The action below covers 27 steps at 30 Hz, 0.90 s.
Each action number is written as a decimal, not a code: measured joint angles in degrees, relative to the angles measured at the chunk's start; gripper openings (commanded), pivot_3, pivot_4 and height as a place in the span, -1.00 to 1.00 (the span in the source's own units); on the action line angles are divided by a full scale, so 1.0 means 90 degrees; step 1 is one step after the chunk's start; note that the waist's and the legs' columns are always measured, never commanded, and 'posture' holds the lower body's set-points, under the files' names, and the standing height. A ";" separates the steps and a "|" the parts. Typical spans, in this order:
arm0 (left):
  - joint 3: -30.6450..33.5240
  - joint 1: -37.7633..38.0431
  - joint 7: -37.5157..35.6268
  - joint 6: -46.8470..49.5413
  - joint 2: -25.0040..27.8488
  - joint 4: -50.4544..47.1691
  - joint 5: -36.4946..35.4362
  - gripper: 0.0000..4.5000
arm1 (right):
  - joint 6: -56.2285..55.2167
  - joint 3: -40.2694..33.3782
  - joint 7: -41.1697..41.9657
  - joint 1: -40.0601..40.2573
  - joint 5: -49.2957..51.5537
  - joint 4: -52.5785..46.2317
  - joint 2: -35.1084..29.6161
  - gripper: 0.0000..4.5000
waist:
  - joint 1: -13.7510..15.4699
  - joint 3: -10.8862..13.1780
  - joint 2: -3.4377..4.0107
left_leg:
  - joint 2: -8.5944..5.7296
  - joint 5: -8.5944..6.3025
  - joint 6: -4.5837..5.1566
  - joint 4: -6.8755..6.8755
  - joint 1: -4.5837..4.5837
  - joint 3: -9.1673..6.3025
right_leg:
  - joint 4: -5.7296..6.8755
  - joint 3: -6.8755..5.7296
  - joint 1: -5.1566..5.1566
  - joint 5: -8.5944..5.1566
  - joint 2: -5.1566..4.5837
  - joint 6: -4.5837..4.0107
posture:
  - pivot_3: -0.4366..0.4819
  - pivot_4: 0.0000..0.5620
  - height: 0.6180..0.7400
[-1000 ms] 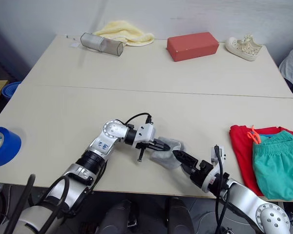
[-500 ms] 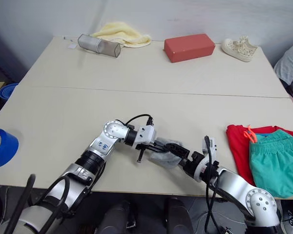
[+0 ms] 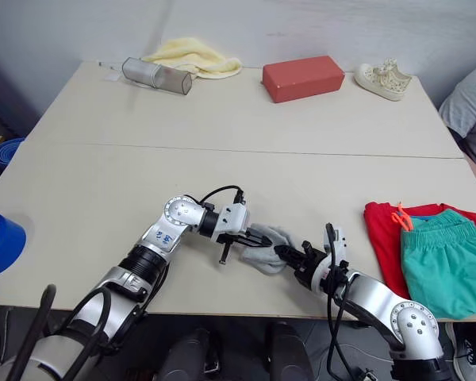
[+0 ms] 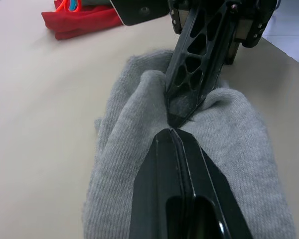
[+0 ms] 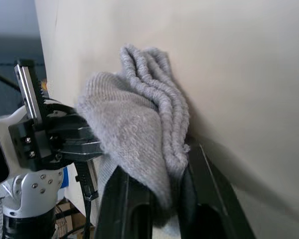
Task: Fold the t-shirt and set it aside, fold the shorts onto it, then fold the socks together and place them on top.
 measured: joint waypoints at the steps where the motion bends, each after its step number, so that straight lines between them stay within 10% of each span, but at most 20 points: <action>1: 0.0017 0.0010 -0.0008 -0.0014 0.0009 0.0001 -0.0019 -1.00 | 0.0002 -0.0001 0.0012 -0.0005 -0.0018 0.0000 0.0021 -0.92 | -0.0012 0.0000 0.0000 | 0.0000 0.0000 0.0000 0.0000 0.0000 0.0000 | 0.0000 0.0000 0.0000 0.0000 0.0000 0.0000 | -0.05 -0.47 1.00; 9: 0.0992 0.0355 -0.0506 0.1349 0.0337 -0.1086 -0.1513 -0.75 | 0.0003 -0.0332 0.0721 0.0344 -0.0236 -0.0234 0.0060 -0.92 | -0.0009 0.0010 0.0014 | 0.0007 0.0001 -0.0009 -0.0001 -0.0029 -0.0001 | 0.0000 -0.0002 -0.0026 -0.0001 0.0005 -0.0002 | -0.05 -0.47 1.00; 21: 0.2407 0.1813 -0.0600 0.2423 0.1678 -0.3301 -0.2872 0.94 | -0.1087 -0.3423 0.1530 0.1995 -0.0032 -0.2107 0.0124 -0.92 | 0.0072 0.0029 0.0062 | -0.0009 0.0002 -0.0010 -0.0002 -0.0036 -0.0005 | -0.0008 -0.0001 -0.0025 0.0004 0.0004 0.0013 | -0.05 -0.47 1.00; 27: 0.2401 0.2006 -0.0170 0.2828 0.1460 -0.4068 -0.3228 1.00 | -0.2004 -0.5181 0.0823 0.1967 -0.0005 -0.2120 0.0771 -0.92 | 0.0164 0.0031 0.0079 | -0.0018 -0.0002 -0.0007 -0.0008 -0.0036 -0.0002 | -0.0026 0.0013 -0.0022 0.0009 -0.0010 0.0012 | -0.05 -0.47 1.00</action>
